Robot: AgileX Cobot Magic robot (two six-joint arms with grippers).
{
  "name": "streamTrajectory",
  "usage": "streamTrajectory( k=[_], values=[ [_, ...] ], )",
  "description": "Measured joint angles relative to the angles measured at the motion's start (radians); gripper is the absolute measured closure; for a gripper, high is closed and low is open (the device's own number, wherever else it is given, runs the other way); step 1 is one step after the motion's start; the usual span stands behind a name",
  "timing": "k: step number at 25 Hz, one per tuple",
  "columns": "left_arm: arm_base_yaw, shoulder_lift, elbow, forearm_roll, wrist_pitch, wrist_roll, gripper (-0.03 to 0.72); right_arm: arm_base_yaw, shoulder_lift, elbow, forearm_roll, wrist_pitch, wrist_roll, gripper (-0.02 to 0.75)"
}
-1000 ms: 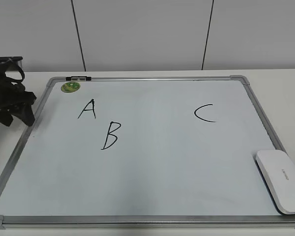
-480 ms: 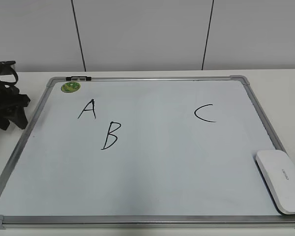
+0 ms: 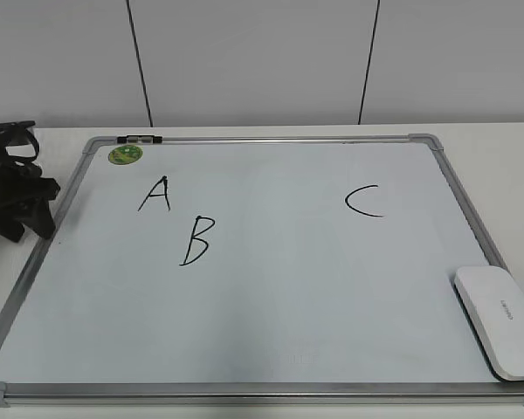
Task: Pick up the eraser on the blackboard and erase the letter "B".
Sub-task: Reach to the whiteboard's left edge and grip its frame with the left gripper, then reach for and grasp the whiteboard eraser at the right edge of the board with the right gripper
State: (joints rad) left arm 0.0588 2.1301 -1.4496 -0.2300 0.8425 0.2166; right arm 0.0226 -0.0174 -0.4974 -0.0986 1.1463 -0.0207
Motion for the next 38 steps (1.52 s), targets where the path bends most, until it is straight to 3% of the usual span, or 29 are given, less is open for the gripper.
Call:
streamTrajectory(
  k=[8, 13, 22, 33, 38],
  values=[
    [0.000, 0.018, -0.003, -0.008, 0.000, 0.000, 0.372, 0.000, 0.000, 0.000, 0.000, 0.000, 0.000, 0.146],
    [0.000, 0.021, -0.008, -0.024, 0.004, 0.000, 0.493, 0.000, 0.000, 0.000, 0.000, 0.000, 0.000, 0.146],
    [0.000, 0.021, -0.009, -0.047, 0.008, 0.001, 0.641, 0.000, 0.000, 0.000, 0.000, 0.000, 0.000, 0.146],
    [0.000, 0.021, -0.009, -0.060, 0.012, -0.001, 0.655, 0.000, 0.006, -0.026, 0.000, 0.000, 0.000, 0.146],
    [0.000, 0.022, -0.009, -0.060, 0.012, -0.001, 0.656, 0.000, 0.180, -0.119, 0.002, -0.031, -0.037, 0.146]
  ],
)
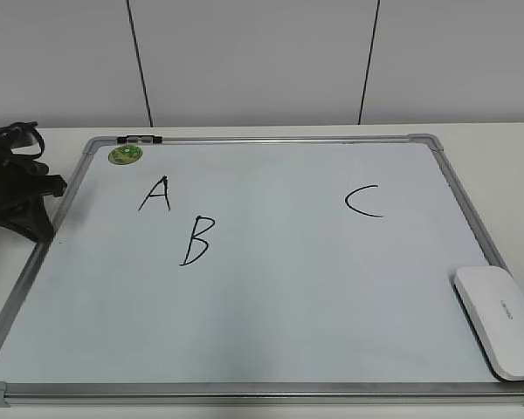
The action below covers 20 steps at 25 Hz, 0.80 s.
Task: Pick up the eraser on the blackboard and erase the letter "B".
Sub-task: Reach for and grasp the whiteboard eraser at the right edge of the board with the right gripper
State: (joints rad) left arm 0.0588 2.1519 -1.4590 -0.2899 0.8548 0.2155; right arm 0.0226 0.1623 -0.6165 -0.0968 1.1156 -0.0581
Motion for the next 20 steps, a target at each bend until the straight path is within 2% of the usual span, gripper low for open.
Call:
streamTrajectory(
  k=[6, 14, 20],
  values=[
    [0.000, 0.000, 0.000, 0.000, 0.000, 0.000, 0.656, 0.000, 0.213, -0.016, 0.015, -0.158, -0.008, 0.146],
    [0.000, 0.000, 0.000, 0.000, 0.000, 0.000, 0.656, 0.000, 0.460, -0.019, 0.142, -0.166, -0.067, 0.146],
    [0.000, 0.000, 0.000, 0.000, 0.000, 0.000, 0.656, 0.009, 0.628, -0.019, 0.188, -0.168, -0.073, 0.146]
  ],
)
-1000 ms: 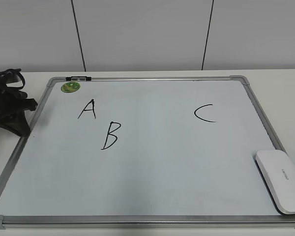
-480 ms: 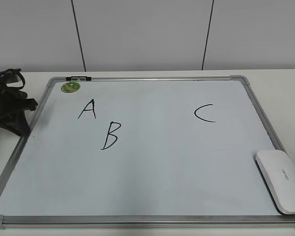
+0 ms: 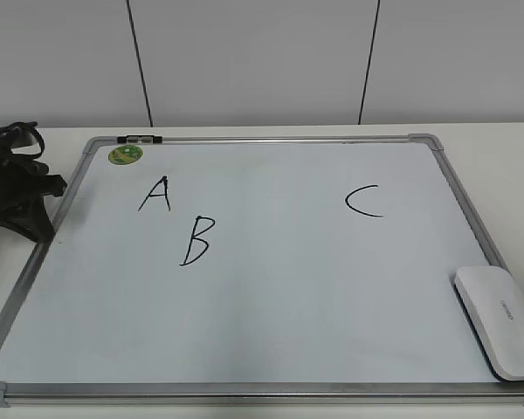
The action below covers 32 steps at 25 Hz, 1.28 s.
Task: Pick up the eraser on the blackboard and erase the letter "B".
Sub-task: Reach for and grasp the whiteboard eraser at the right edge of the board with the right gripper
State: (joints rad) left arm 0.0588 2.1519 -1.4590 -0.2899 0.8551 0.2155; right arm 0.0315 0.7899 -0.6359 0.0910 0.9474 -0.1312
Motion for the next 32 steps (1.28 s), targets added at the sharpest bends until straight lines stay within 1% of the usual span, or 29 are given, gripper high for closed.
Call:
streamTrajectory(
  k=[7, 16, 27, 29, 32],
  values=[
    [0.000, 0.000, 0.000, 0.000, 0.002, 0.000, 0.656, 0.000, 0.183, -0.004, 0.028, -0.040, -0.001, 0.146],
    [0.000, 0.000, 0.000, 0.000, 0.002, 0.000, 0.656, 0.000, 0.376, -0.087, 0.049, -0.095, -0.001, 0.146],
    [0.000, 0.000, 0.000, 0.000, 0.002, 0.000, 0.656, 0.000, 0.570, -0.125, 0.049, -0.183, -0.002, 0.146],
    [0.000, 0.000, 0.000, 0.000, 0.002, -0.001, 0.656, 0.000, 0.604, -0.136, 0.049, -0.196, -0.002, 0.128],
    [0.000, 0.000, 0.000, 0.000, 0.002, -0.001, 0.656, 0.000, 0.648, -0.143, 0.051, -0.206, -0.033, 0.080]
  ],
)
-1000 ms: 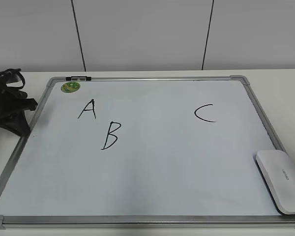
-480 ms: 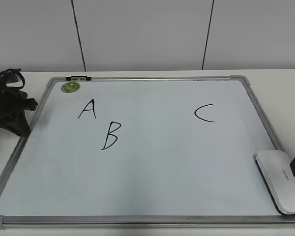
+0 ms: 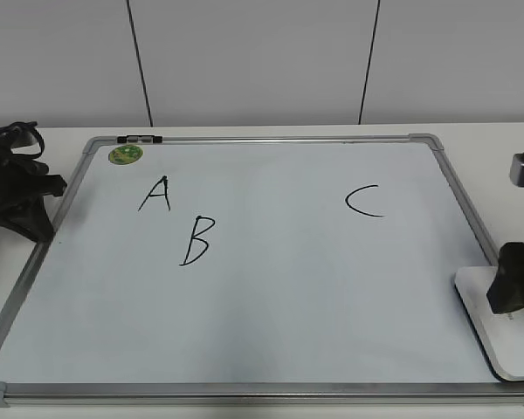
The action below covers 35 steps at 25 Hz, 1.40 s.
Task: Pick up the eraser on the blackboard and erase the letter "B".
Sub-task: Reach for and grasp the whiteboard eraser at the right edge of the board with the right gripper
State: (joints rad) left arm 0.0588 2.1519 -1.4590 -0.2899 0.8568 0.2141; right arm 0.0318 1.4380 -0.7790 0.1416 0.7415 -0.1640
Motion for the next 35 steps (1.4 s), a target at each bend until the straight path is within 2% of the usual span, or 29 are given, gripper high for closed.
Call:
streamTrajectory(
  k=[22, 35],
  values=[
    [0.000, 0.000, 0.000, -0.002, 0.000, 0.000, 0.656, 0.000, 0.139, -0.008, 0.034, -0.061, -0.038, 0.066],
    [0.000, 0.000, 0.000, -0.002, 0.000, 0.000, 0.656, 0.000, 0.141, -0.008, 0.036, -0.093, -0.038, 0.069]
  ],
)
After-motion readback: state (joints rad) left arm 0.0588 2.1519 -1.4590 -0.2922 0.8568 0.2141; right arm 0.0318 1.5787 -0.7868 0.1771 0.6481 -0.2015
